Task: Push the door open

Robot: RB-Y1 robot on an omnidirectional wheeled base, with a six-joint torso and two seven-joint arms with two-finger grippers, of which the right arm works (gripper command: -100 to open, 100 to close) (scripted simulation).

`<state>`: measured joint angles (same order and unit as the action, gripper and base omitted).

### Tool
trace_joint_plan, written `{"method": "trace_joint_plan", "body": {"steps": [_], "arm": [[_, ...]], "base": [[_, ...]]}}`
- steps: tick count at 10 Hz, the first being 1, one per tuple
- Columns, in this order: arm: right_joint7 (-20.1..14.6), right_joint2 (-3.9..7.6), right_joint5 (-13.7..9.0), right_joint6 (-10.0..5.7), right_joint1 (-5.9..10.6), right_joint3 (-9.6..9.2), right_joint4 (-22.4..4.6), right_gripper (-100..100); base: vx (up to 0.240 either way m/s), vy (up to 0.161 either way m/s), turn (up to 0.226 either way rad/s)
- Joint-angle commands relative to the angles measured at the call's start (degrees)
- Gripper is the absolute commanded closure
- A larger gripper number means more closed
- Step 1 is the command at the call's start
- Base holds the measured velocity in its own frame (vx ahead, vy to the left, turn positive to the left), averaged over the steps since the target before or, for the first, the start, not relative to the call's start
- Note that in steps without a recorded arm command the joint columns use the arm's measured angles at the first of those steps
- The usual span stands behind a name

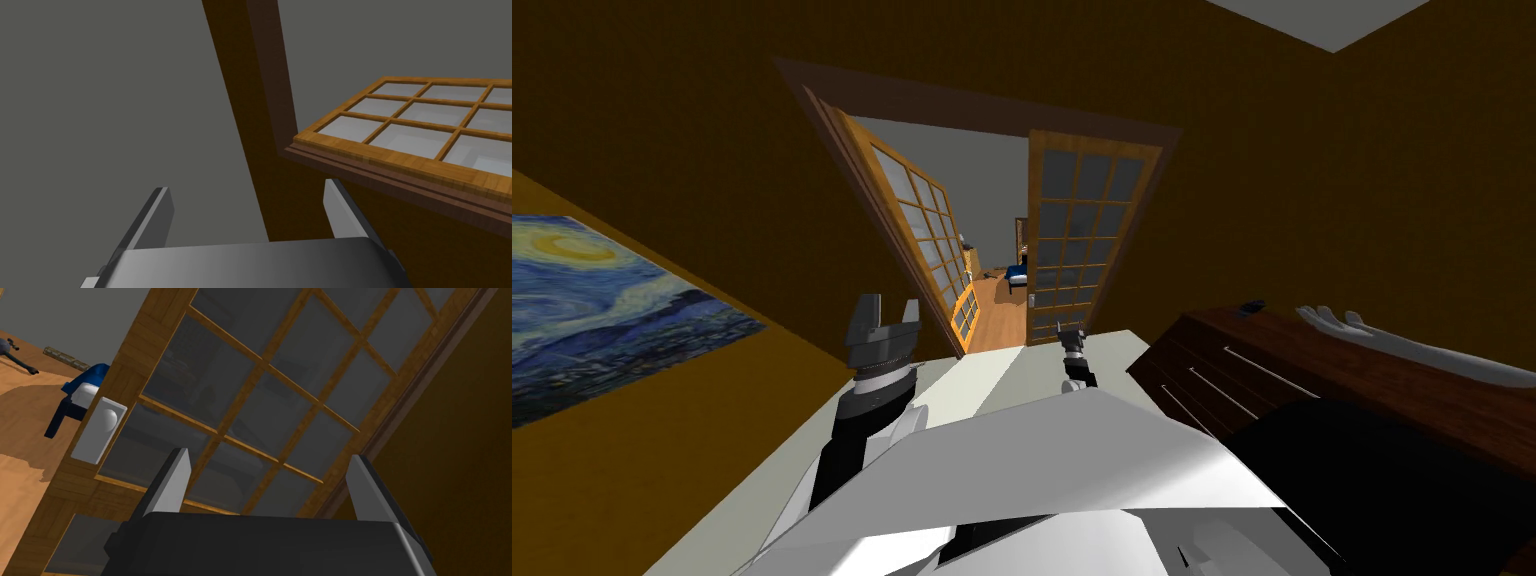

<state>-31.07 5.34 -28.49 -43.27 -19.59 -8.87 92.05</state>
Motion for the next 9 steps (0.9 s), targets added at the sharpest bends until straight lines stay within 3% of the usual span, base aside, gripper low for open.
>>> {"method": "trace_joint_plan", "body": {"steps": [1,9], "arm": [[-1.73,0.2,-1.4,-0.82,0.4,-0.42,-1.95,-100],[-8.86,0.26,-7.81,-4.53,3.18,-2.74,-12.17,-100]], "base": [[0.088,-0.034,0.169],[0.09,-0.041,0.156]]}}
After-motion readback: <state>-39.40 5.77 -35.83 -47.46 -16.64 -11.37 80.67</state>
